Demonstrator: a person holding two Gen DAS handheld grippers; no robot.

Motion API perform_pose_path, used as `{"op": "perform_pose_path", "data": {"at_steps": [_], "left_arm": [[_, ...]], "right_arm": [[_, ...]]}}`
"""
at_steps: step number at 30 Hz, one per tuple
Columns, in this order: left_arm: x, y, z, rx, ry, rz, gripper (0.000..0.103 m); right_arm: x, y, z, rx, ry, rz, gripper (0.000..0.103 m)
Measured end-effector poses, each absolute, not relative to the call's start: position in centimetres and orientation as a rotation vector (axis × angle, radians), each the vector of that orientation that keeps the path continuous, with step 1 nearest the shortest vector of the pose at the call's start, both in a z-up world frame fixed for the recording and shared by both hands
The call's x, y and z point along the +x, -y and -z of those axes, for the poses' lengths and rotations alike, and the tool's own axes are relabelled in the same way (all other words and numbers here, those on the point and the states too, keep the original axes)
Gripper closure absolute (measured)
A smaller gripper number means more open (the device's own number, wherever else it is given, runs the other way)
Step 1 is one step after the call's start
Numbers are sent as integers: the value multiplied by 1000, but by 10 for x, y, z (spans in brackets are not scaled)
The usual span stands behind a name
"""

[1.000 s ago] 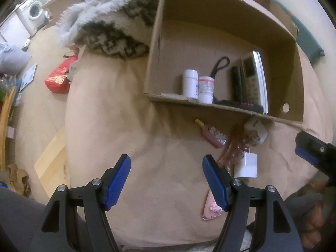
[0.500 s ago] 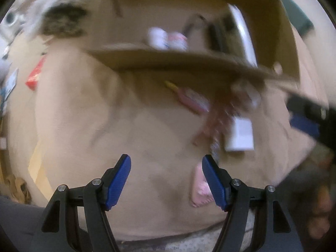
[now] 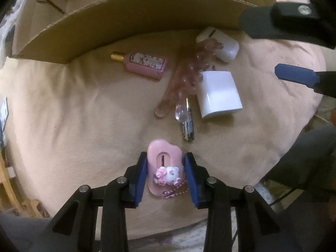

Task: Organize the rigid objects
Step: 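Move both tools out of the box to the pink case and white charger, then grasp the pink Hello Kitty case with left tool while right tool grasps the white charger plug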

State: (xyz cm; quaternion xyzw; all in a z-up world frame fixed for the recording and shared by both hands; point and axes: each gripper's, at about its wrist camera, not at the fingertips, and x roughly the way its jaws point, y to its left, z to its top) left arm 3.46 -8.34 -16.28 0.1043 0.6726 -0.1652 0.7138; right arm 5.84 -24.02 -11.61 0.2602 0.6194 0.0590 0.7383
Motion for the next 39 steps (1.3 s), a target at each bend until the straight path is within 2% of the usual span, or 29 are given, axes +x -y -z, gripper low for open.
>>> {"op": "perform_pose_path", "data": {"at_steps": [13,15,16,18,20,22,32,33,34,39], "left_arm": [[56,41,158,93,-1463,161,74],[58,39,158,95,-1461,161,74],[58,37,158,98,-1459,160,74],[58,36,158,102,-1457,160,74],[51,42,157,102,-1458,157,74],[52,40,158,116,-1456,153,74],[47,50,156,133,-1451,148,75],[47,50,155,130,-1450,149,75],[47,49,154,128,-1451,147,75],[51,41,156,94,-1458,157,76]], "right_arm": [[67,197,155,370,-1530,-176,1],[68,192,160,327,-1544,-175,19],[67,191,162,297,-1552,-167,24],[66,190,164,283,-1549,-174,25],[64,189,161,249,-1537,-174,40],[61,192,161,210,-1536,-150,47],[62,174,168,73,-1520,-135,47],[61,170,168,63,-1520,-142,50],[59,168,167,58,-1519,-148,59],[38,181,155,105,-1502,-154,59]]}}
